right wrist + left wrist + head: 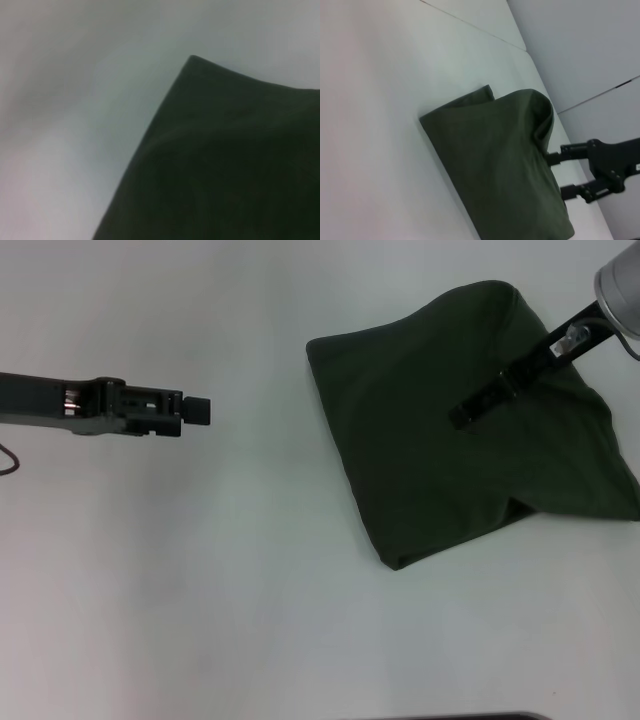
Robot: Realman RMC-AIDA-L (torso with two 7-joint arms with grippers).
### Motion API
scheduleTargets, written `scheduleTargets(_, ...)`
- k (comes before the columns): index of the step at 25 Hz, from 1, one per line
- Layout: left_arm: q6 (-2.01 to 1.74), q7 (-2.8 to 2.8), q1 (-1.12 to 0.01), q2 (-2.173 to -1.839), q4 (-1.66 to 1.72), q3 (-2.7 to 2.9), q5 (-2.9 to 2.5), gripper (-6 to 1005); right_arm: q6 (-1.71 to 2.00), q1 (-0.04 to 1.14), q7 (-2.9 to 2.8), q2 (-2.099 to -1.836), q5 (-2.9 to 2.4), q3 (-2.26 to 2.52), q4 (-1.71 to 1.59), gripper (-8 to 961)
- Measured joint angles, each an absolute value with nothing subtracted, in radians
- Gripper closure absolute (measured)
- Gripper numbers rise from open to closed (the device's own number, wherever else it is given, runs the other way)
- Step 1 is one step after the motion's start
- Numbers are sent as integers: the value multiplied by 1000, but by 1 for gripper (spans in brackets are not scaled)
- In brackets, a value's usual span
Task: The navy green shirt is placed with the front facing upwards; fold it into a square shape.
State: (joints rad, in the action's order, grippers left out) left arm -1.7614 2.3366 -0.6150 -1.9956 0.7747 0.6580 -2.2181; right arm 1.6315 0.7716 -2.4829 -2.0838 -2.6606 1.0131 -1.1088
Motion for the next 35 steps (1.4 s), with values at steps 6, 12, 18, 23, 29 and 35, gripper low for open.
scheduleTargets(6, -1765, 2336, -616, -2002, 774, 658, -2218, 215, 1572, 762, -2493, -2084, -2701, 1034, -1106, 23)
scheduleTargets(12, -1761, 2336, -611, -2003, 773, 658, -2218, 217, 1537, 762, -2511, -2084, -2756, 1026, -1125, 23)
scheduleTargets(18, -1762, 2337, -614, -2003, 773, 659, -2219, 217, 1463, 757, -2572, -2074, -2840, 974, -1235, 23)
scheduleTargets(23, -1759, 2337, -611, -2004, 773, 659, -2221, 217, 1575, 756, -2518, -2072, -2701, 952, -1240, 23)
scheduleTargets(29, -1759, 2336, -611, -2002, 773, 658, -2219, 217, 1603, 769, -2498, -2086, -2651, 990, -1180, 23)
scheduleTargets(35, -1758, 2335, -618, -2002, 773, 658, -2218, 217, 1554, 784, -2485, -2086, -2629, 1007, -1080, 23)
